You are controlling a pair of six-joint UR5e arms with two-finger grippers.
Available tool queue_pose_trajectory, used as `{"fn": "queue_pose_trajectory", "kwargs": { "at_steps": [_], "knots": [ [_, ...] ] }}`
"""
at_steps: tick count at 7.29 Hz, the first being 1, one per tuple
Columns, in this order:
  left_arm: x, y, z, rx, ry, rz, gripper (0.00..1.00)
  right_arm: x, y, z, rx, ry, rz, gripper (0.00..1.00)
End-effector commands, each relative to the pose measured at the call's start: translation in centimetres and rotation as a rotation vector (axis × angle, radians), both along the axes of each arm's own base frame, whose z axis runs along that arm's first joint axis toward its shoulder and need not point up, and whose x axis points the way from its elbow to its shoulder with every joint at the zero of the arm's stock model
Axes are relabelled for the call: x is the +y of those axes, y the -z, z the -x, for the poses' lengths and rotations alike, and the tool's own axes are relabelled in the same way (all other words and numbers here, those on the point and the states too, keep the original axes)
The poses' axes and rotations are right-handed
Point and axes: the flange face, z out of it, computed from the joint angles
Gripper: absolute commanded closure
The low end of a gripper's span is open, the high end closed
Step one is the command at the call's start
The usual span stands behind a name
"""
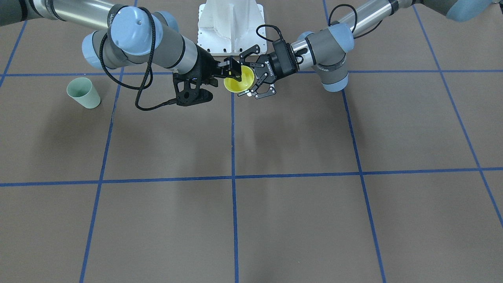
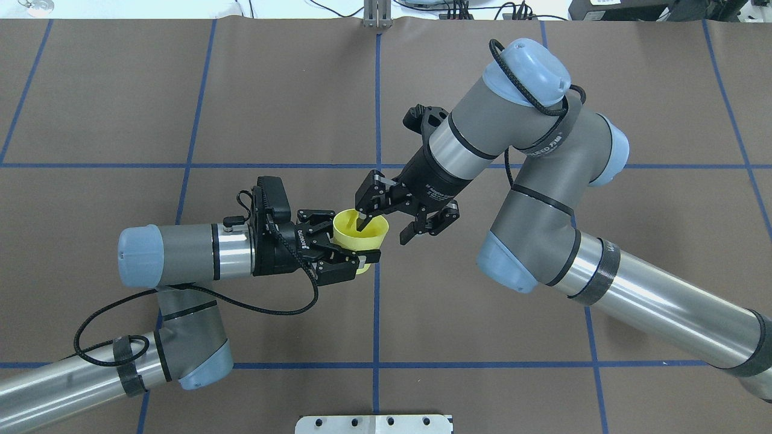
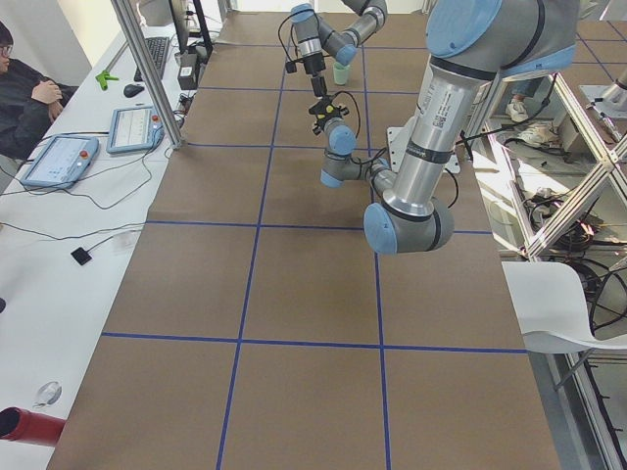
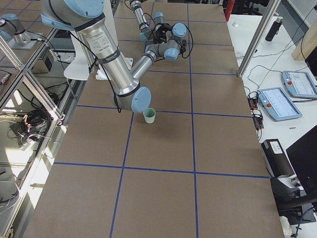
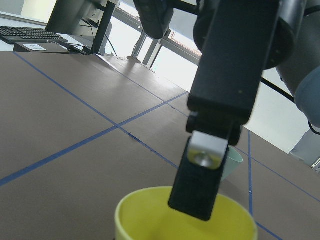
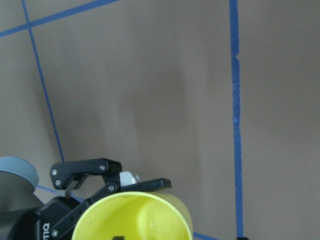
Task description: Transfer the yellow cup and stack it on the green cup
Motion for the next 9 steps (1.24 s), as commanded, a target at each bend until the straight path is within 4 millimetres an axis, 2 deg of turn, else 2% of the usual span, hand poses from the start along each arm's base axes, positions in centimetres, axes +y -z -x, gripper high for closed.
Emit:
{"fn": "queue_pose_trajectory", "kwargs": {
  "at_steps": [1,2,4,7,9],
  "knots": [
    [0.01,-0.20,-0.01,-0.003,-0.001,0.001,1.00,-0.09,-0.06,0.21,0.022,0.011,0.022,0.23],
    [0.01,-0.30,0.00,-0.004,-0.001,0.002,1.00,-0.09,0.05,0.07,0.021,0.011,0.023,0.36],
    [0.04,-0.48,0.05,-0.006,-0.001,0.002,1.00,-0.05,-0.01,0.18,0.022,0.012,0.024,0.45],
    [0.06,-0.02,-0.11,-0.001,-0.003,0.002,1.00,-0.09,0.11,0.37,0.022,0.012,0.023,0.47],
    [0.07,0.07,-0.13,0.000,-0.005,0.000,1.00,-0.08,-0.39,0.37,0.028,0.012,0.028,0.59]
  ]
}}
